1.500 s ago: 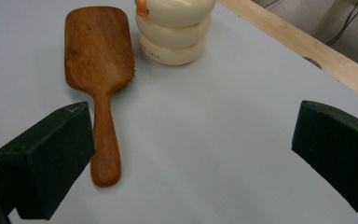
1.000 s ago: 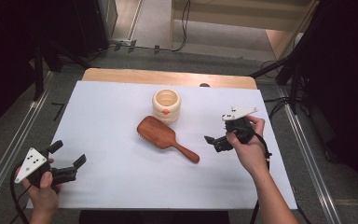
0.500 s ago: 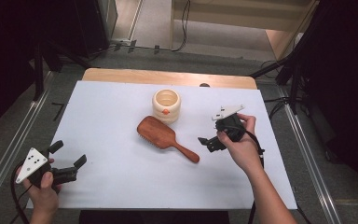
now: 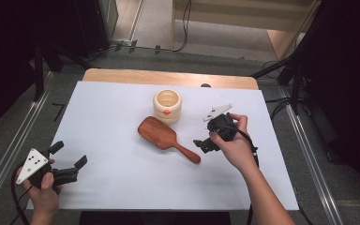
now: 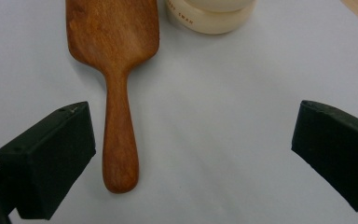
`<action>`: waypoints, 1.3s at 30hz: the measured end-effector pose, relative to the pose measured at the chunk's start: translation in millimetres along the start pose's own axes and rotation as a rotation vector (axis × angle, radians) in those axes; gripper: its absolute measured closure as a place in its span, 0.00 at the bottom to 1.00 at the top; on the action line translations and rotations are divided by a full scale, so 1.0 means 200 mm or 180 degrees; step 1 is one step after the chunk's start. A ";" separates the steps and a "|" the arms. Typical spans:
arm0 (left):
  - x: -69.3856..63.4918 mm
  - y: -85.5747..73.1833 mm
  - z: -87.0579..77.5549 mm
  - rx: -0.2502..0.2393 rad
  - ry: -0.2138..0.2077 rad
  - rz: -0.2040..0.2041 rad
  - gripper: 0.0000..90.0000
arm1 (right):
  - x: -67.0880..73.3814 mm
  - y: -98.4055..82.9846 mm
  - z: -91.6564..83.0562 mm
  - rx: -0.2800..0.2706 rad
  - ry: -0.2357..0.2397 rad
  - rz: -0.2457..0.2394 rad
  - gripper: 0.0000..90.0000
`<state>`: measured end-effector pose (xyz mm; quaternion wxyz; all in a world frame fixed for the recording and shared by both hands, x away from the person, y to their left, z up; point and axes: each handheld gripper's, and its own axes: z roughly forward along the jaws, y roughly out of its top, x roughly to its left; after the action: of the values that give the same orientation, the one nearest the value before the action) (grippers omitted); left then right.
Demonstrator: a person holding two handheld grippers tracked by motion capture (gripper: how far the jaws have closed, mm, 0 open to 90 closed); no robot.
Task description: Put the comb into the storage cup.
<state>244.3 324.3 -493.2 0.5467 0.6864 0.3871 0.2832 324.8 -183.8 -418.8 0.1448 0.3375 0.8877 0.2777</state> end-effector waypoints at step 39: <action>0.02 0.00 -0.01 -0.0061 -0.0025 -0.0105 0.00 | 0.19 0.22 0.34 0.0447 0.0264 -0.0198 0.06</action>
<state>245.6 328.9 -493.1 0.5593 0.6757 0.3936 0.2751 350.3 -103.6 -450.4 0.0924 0.3072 0.9203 0.2238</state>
